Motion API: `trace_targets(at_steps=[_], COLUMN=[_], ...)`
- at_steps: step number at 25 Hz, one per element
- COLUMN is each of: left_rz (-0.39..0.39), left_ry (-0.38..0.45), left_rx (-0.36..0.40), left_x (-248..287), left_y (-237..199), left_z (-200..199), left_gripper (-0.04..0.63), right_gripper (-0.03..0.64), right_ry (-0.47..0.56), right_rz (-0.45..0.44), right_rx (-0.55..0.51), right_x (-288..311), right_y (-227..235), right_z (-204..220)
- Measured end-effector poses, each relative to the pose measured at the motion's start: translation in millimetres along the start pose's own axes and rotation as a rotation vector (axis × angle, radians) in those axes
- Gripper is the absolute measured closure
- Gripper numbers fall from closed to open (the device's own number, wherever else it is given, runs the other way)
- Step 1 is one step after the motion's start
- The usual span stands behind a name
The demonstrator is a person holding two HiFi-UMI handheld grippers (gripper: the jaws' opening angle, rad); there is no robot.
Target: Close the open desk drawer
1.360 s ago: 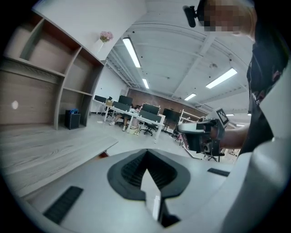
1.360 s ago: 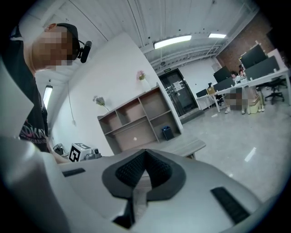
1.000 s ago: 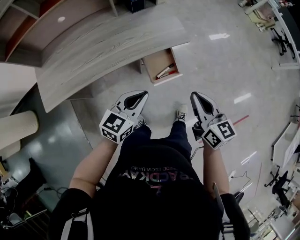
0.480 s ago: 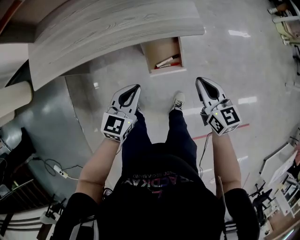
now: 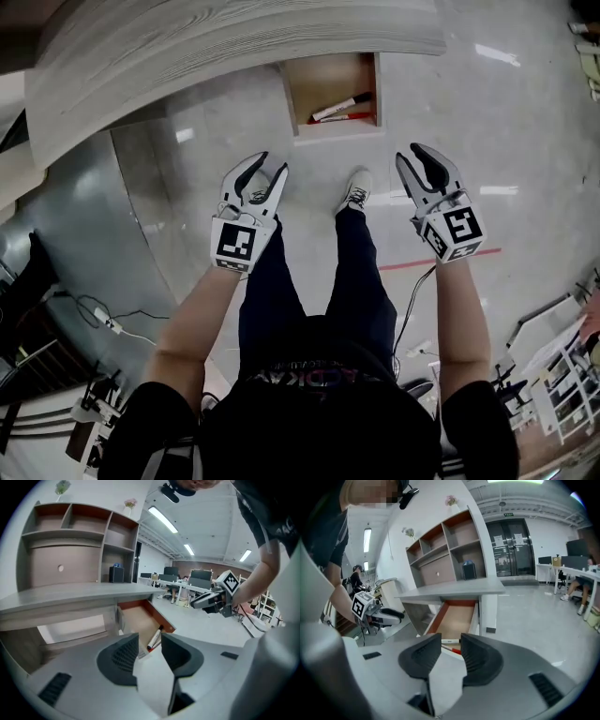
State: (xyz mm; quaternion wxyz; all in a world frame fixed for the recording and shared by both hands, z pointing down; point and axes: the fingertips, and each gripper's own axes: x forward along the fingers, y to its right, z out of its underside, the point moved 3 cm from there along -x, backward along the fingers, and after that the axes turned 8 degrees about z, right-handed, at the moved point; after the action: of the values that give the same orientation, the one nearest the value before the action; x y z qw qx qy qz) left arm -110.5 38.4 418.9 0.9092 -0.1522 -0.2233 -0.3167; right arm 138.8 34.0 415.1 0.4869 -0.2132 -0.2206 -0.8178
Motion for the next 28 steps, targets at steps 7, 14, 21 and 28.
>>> trace_targets(at_steps=[7,14,21,28], left_rz=[0.001,-0.008,-0.036,-0.029], left_ry=[-0.090,-0.072,-0.031,-0.056], left_rx=[0.001,0.034,0.085,0.119], left_x=[47,89,100,105], left_y=[-2,-14,-26,-37], left_z=[59,74,75,80], left_gripper=[0.411,0.408,0.400,0.390], right_gripper=[0.432,0.416,0.417,0.431], right_ry=[-0.171,-0.187,-0.147,-0.140], right_rz=[-0.023,-0.041,-0.042,-0.089], right_rx=[-0.085,-0.197,-0.226,-0.273], right_x=[57,107,132,145], right_y=[16,22,27,16], right_z=[78,99,96,89])
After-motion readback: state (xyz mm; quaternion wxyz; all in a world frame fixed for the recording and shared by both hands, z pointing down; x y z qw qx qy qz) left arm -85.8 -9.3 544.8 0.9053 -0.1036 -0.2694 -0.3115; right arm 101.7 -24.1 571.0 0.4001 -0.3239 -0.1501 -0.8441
